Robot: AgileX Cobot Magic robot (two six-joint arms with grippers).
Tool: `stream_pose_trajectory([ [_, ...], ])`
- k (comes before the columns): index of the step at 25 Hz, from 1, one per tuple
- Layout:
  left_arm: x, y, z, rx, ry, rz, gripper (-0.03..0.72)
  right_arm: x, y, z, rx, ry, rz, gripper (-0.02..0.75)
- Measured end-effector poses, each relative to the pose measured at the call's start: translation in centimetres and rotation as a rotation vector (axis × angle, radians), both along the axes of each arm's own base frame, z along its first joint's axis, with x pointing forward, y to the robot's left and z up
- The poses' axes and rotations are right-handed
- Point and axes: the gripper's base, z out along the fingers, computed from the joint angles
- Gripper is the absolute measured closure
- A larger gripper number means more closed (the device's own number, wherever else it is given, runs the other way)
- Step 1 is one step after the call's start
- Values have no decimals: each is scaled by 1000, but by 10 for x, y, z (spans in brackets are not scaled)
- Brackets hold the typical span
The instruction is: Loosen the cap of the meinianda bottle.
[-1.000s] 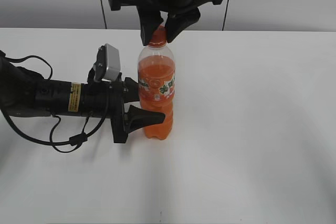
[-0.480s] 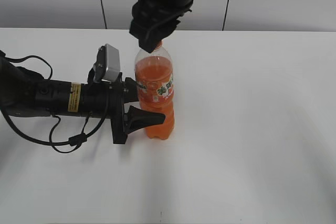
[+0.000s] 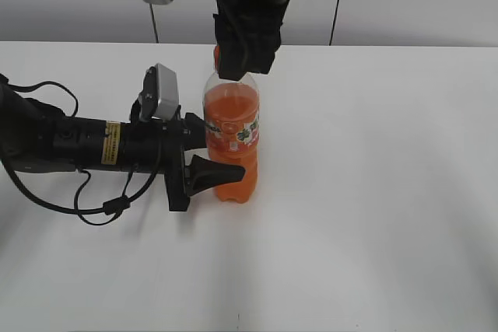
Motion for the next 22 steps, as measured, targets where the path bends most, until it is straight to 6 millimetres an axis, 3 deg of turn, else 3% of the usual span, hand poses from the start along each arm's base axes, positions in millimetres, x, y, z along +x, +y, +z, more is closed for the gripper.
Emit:
stream_pose_trajectory([
  [12, 1, 0, 0, 0, 2, 8, 279, 1, -1, 0, -65, -67, 207, 447],
  [22, 1, 0, 0, -1, 3, 9, 279, 1, -2, 1, -71, -76, 233, 436],
])
